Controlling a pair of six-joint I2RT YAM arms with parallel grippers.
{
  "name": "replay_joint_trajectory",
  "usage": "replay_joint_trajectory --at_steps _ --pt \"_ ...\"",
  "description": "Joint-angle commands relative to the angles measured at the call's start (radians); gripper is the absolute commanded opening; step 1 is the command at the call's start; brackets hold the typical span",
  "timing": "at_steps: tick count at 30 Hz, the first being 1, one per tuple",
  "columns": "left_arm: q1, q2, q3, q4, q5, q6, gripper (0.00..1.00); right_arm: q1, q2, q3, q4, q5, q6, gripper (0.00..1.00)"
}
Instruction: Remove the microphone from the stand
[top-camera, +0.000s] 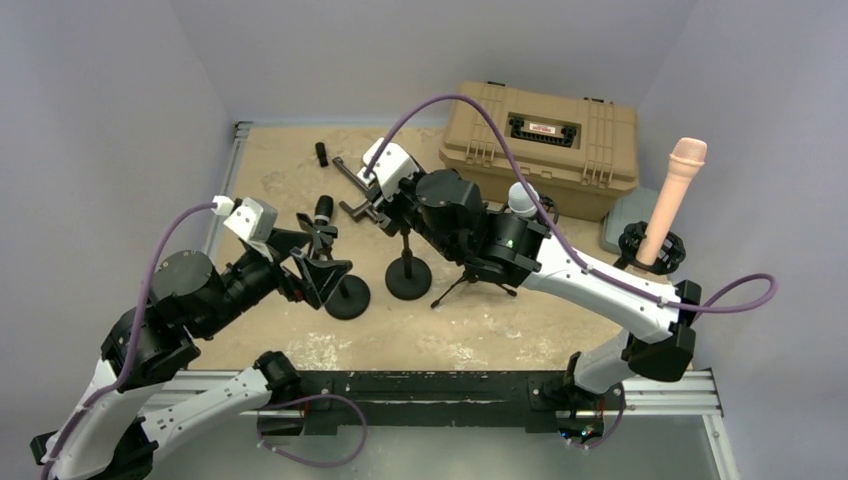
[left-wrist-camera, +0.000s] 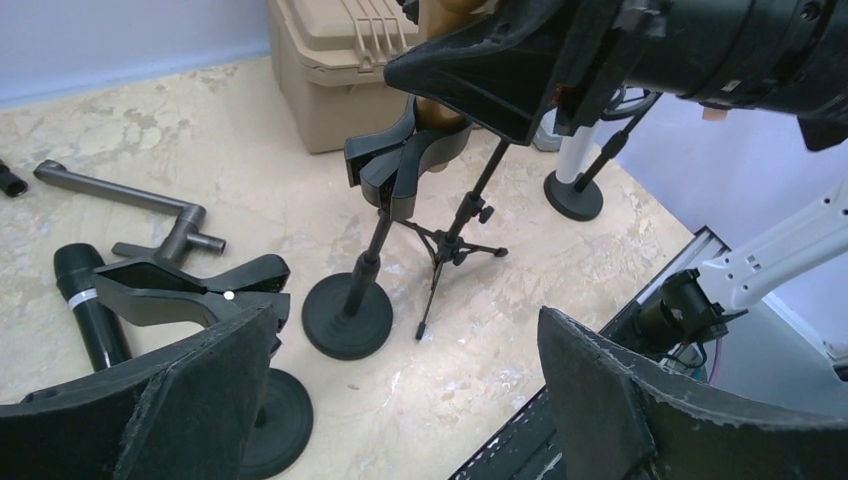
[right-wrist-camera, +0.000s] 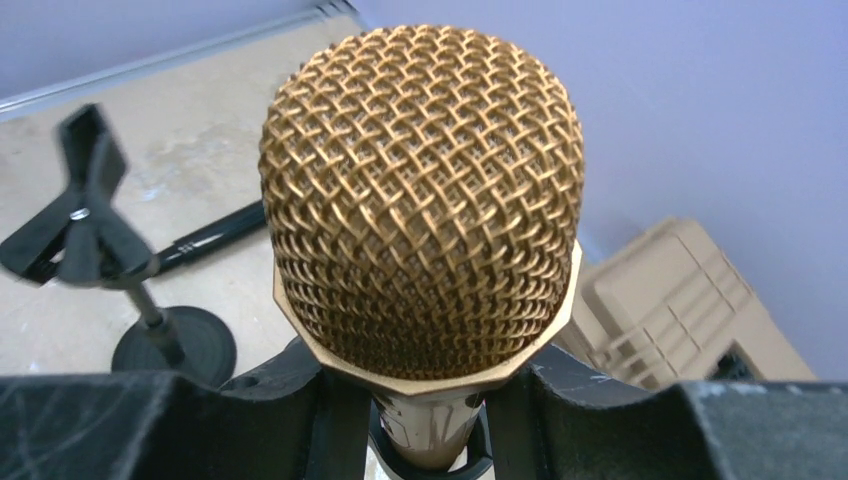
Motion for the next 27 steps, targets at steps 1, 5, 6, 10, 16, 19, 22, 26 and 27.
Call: replay_joint_trajectory --at_steps 1,5,6,10,16,19,22,26,27 --pt "-0.003 -0.032 -0.075 0.122 0.067 0.031 1.00 -0.030 -0.096 -0.054 0.122 -0.250 -0.129 0.00" --pt "-0.003 -0.010 -0.107 0.167 0.113 0.104 0.98 -0.076 -0.118 -0.061 0.112 -0.354 -0.130 0.00" --pt "-0.003 -0.005 -0.120 0.186 0.118 0.130 0.97 -0.084 -0.122 -0.066 0.114 -0.377 -0.129 0.00" --pt "-0.003 0.048 -0.133 0.247 0.173 0.202 0.99 -0.109 -0.120 -0.065 0.108 -0.434 -0.145 0.00" --pt "-0.004 0.181 -0.124 0.314 0.172 0.278 1.00 -0.150 -0.109 -0.030 0.076 -0.520 -0.138 0.00" --pt "-0.001 0.224 -0.142 0.359 0.161 0.292 1.00 -0.166 -0.104 -0.018 0.062 -0.549 -0.132 0.00" --pt "-0.001 0.253 -0.176 0.404 0.121 0.289 1.00 -0.178 -0.100 -0.012 0.051 -0.556 -0.130 0.00" --pt "0.010 0.256 -0.243 0.472 0.074 0.267 1.00 -0.187 -0.102 -0.007 0.047 -0.558 -0.129 0.00" --pt "0.014 0.250 -0.257 0.486 0.066 0.256 0.99 -0.188 -0.102 -0.005 0.044 -0.558 -0.129 0.00"
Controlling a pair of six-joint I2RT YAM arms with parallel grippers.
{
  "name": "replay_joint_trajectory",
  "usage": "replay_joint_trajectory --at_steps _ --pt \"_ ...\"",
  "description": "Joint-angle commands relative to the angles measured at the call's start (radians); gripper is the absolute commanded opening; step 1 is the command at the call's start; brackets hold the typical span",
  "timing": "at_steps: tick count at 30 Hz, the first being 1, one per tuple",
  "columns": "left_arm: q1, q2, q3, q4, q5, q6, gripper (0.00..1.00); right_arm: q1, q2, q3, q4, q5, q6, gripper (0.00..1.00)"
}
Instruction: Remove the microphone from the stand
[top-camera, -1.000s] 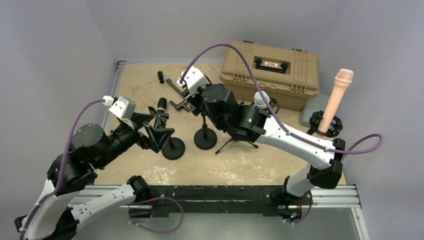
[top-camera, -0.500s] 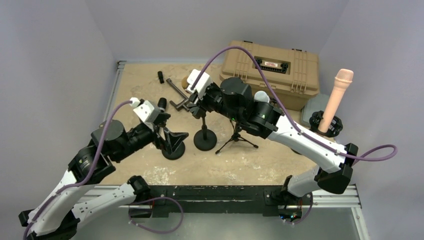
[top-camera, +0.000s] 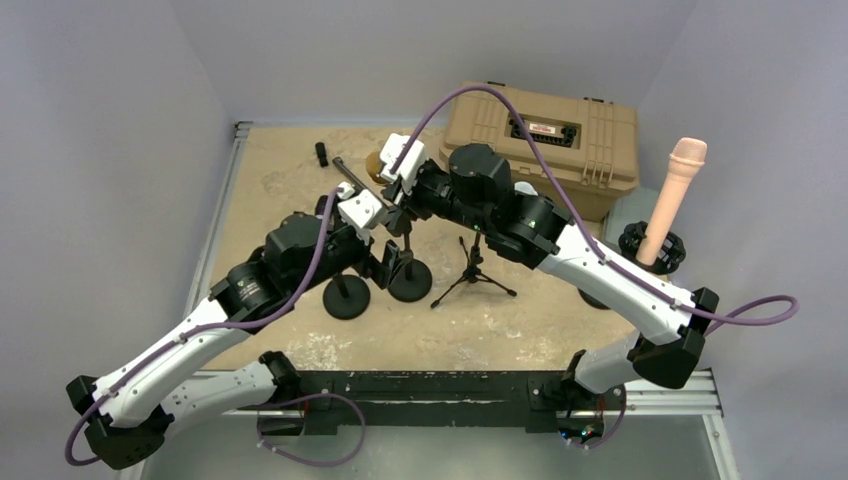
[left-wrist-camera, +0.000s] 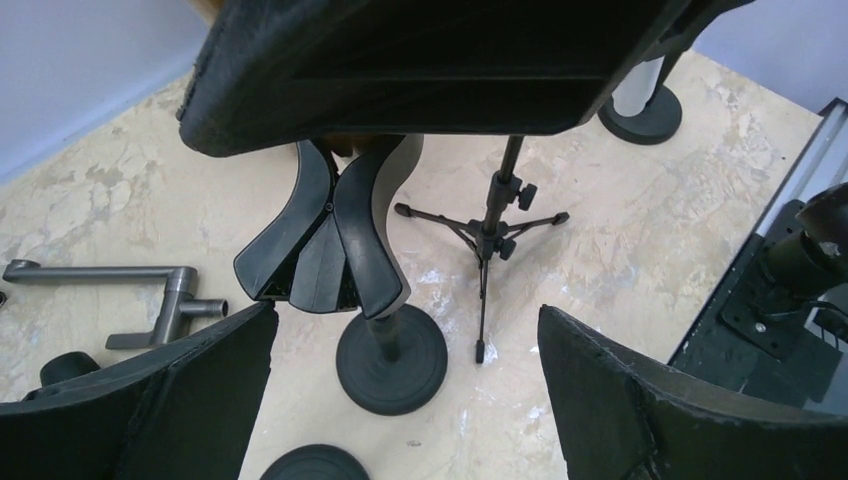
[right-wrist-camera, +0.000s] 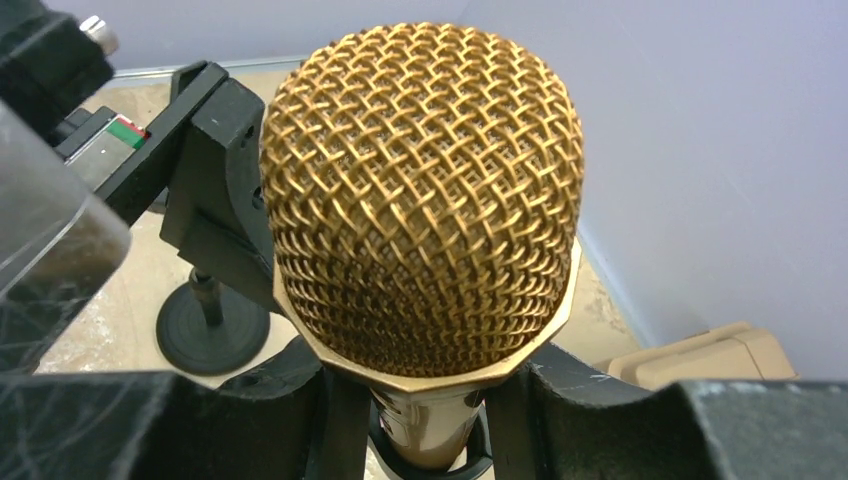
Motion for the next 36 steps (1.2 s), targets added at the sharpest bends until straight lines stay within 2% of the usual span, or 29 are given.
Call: replay_joint_trajectory --at_steps 1,5,9,19,28,33,36 --pt "0.018 -0.026 -0.063 0.143 -0.058 -0.019 0.99 -0.013 -0.026 0.064 0.033 -0.015 -0.023 0.00" --pt "0.092 -0.049 -0.120 0.205 0.043 -0.085 0.99 -0.017 -0.034 0.060 0.039 -0.015 -0.020 0.00" --pt "0.121 -0.033 -0.114 0.208 0.037 -0.072 0.96 -0.019 -0.034 0.053 0.039 -0.010 -0.021 0.00" --pt "0.121 0.050 -0.067 0.198 0.104 -0.032 0.85 -0.028 -0.043 0.051 0.052 -0.016 -0.013 0.00" --pt "0.119 0.087 -0.032 0.188 0.100 0.004 0.83 -0.037 -0.032 0.066 0.051 -0.034 -0.015 0.00" --pt "0.119 0.105 -0.034 0.198 0.111 0.004 0.74 -0.039 -0.034 0.049 0.066 -0.035 -0.011 0.00" --pt "0.119 0.105 -0.038 0.201 0.117 0.012 0.56 -0.041 -0.035 0.037 0.073 -0.035 -0.007 0.00"
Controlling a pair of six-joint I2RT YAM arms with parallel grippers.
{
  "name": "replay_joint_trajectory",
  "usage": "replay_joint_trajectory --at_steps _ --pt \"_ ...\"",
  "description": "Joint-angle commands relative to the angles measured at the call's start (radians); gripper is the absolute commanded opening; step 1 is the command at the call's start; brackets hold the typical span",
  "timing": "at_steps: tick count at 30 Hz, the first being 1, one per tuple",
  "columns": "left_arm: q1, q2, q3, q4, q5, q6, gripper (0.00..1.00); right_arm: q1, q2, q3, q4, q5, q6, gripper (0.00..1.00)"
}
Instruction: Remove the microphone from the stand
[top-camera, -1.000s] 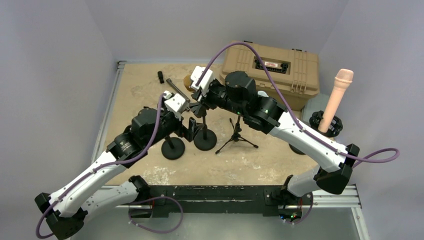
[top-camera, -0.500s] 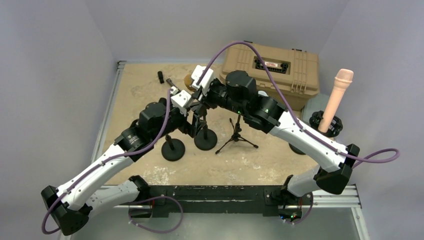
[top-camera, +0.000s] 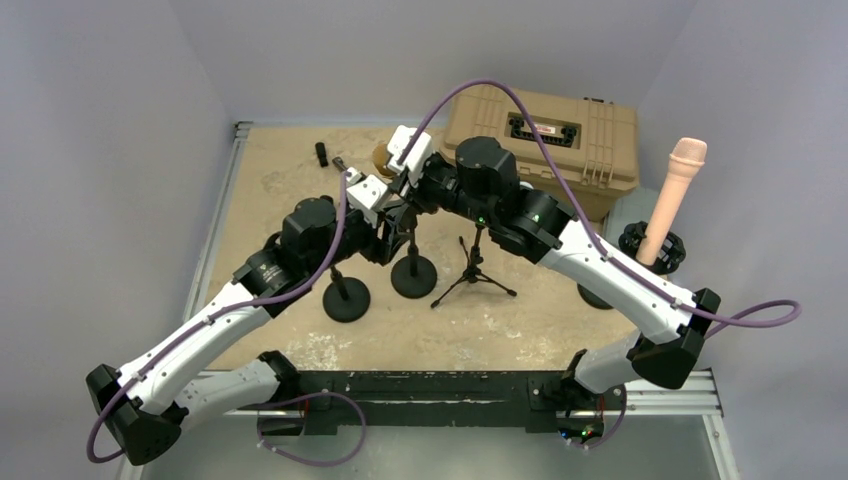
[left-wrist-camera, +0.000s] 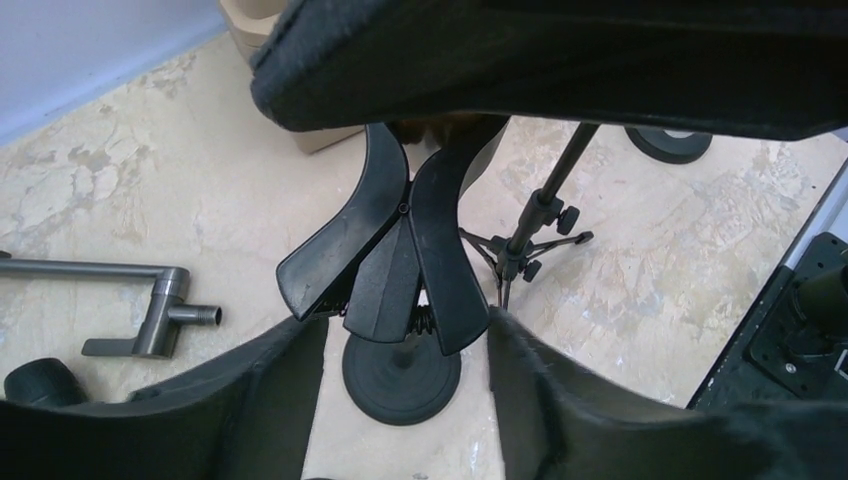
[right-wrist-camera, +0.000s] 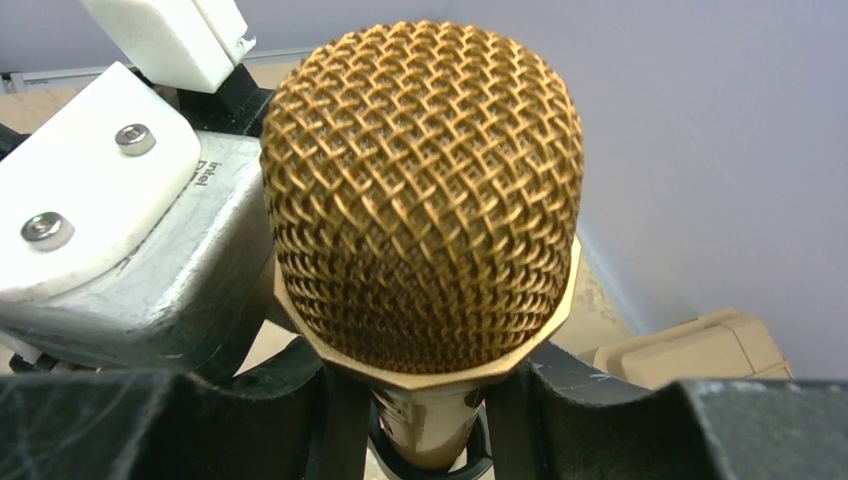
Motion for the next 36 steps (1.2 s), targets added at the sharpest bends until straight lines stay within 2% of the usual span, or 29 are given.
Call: replay_joint_trajectory --at_steps 1,2,3,13,19,28,29,31,32,34,36 --pt "0.001 0.004 0.027 0.042 0.031 0.037 0.44 -0.001 -0.035 0.033 0.082 -0.007 -0.006 0.00" --pt "-0.001 0.004 0.025 0.041 0.025 0.038 0.14 -0.001 -0.036 0.034 0.085 -0.007 -0.005 0.00" --pt "0.000 0.003 0.023 0.038 0.008 0.032 0.00 -0.001 -0.036 0.034 0.089 -0.007 -0.004 0.00" --pt "-0.001 -0.008 -0.009 0.045 0.039 0.027 0.00 -0.001 -0.077 0.014 0.176 0.065 0.030 0.00" --pt "0.000 -0.007 -0.010 0.046 0.064 0.026 0.00 -0.003 -0.091 0.060 0.213 0.145 0.071 0.00" --pt "-0.001 -0.037 0.000 0.027 0.103 0.014 0.00 -0.003 -0.107 0.037 0.219 0.136 0.082 0.00" --pt "-0.001 -0.050 0.000 0.028 0.100 0.008 0.10 -0.003 -0.107 0.031 0.218 0.135 0.084 0.00" --pt "0.001 -0.075 -0.004 0.043 0.088 -0.001 0.50 -0.003 -0.111 0.019 0.215 0.129 0.087 0.00" --pt "0.005 -0.087 0.007 0.058 0.075 -0.013 0.82 -0.005 -0.116 0.009 0.213 0.115 0.091 0.00" --pt "0.006 -0.075 0.039 0.047 0.073 -0.015 0.91 -0.006 -0.115 0.009 0.209 0.106 0.093 0.00" --pt "0.008 -0.054 0.071 0.047 0.063 -0.017 0.94 -0.005 -0.111 0.015 0.197 0.093 0.096 0.00"
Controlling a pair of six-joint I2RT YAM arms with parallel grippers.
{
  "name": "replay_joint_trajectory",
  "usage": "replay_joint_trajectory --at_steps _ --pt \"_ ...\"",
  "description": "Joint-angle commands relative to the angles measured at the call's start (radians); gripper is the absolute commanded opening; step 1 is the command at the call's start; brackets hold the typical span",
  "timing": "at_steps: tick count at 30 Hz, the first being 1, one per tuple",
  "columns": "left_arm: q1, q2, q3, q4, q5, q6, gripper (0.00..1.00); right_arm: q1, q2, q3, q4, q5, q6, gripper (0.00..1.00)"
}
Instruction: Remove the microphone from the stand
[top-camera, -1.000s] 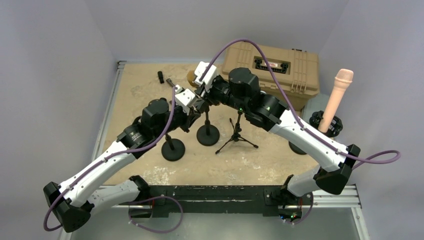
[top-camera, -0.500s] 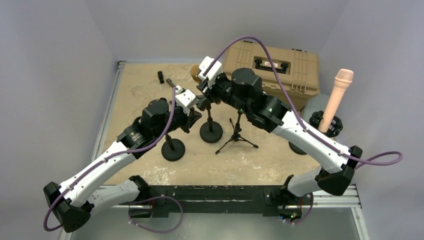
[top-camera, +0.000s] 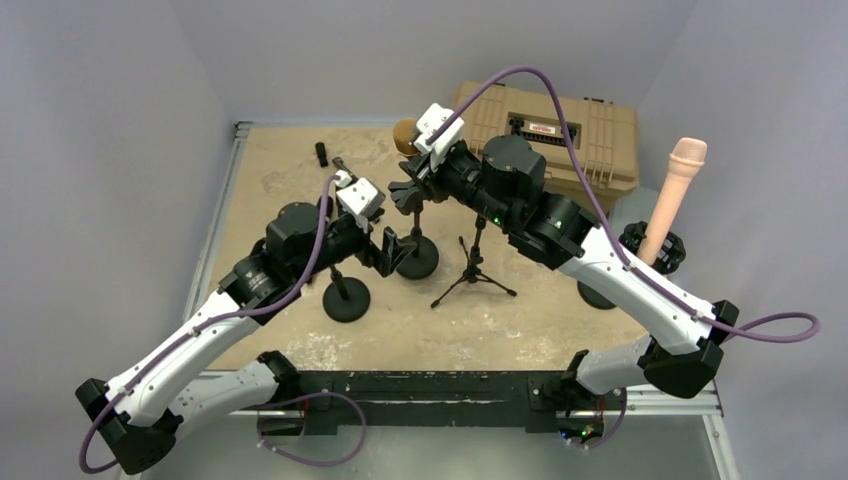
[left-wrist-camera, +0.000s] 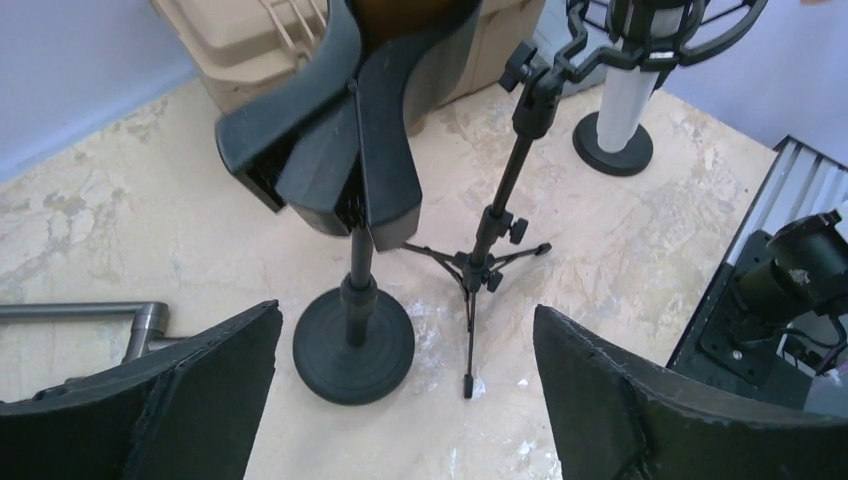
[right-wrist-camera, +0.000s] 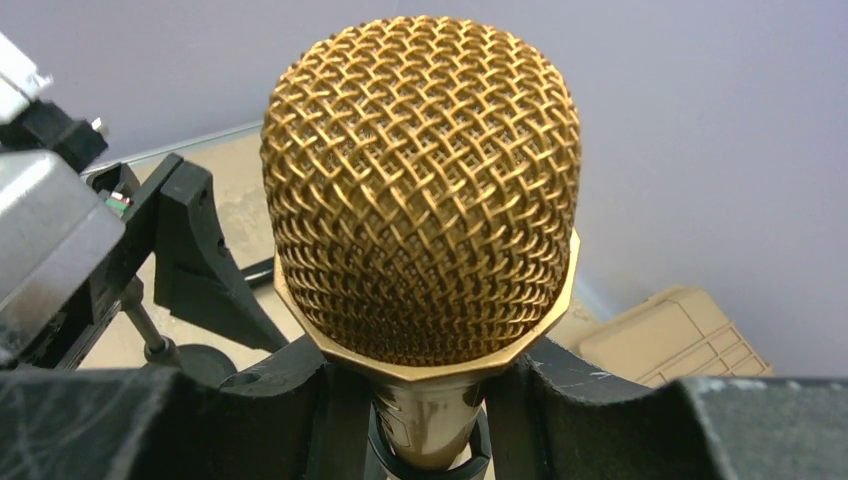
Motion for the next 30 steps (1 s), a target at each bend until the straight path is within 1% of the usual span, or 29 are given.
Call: replay_joint_trajectory --at_steps 1,4,8,10,12,14,17,23,25,27,28,29,30 --pt "0.010 0.025 0.082 0.050 -0.014 -0.011 0.95 -0.001 -0.037 0.025 0.111 -0.035 0.009 0.00" --pt "0.011 0.065 0.115 0.053 -0.003 0.003 0.94 -0.001 -0.032 0.034 0.100 -0.060 0.012 0.00" --pt "0.010 0.112 0.147 0.057 0.018 0.015 0.91 -0.001 -0.027 0.040 0.095 -0.083 0.020 0.00" --pt "0.010 0.125 0.156 0.063 0.034 0.016 0.85 -0.001 -0.021 0.046 0.087 -0.094 0.022 0.00" --pt "0.009 0.138 0.164 0.055 0.043 0.017 0.75 -0.002 -0.017 0.049 0.082 -0.093 0.024 0.00" --pt "0.011 0.141 0.157 0.058 0.046 0.015 0.72 -0.002 -0.019 0.050 0.083 -0.098 0.027 0.00" --pt "0.011 0.137 0.151 0.064 0.030 0.012 0.70 -0.001 -0.021 0.050 0.083 -0.111 0.031 0.00" --pt "0.010 0.149 0.168 0.069 0.008 0.009 0.72 -0.001 -0.018 0.050 0.071 -0.123 0.032 0.00" --pt "0.010 0.156 0.171 0.072 -0.002 0.006 0.68 -0.001 -0.018 0.048 0.072 -0.130 0.037 0.00" --pt "0.011 0.155 0.165 0.080 -0.011 0.003 0.55 -0.001 -0.016 0.046 0.072 -0.130 0.039 0.00" --pt "0.010 0.152 0.158 0.085 -0.014 0.003 0.46 -0.001 -0.014 0.045 0.069 -0.131 0.038 0.00" --pt "0.011 0.147 0.149 0.093 -0.025 0.001 0.31 -0.001 -0.012 0.044 0.066 -0.128 0.034 0.00" --pt "0.011 0.141 0.139 0.098 -0.043 -0.004 0.09 -0.001 -0.009 0.042 0.063 -0.125 0.030 0.00"
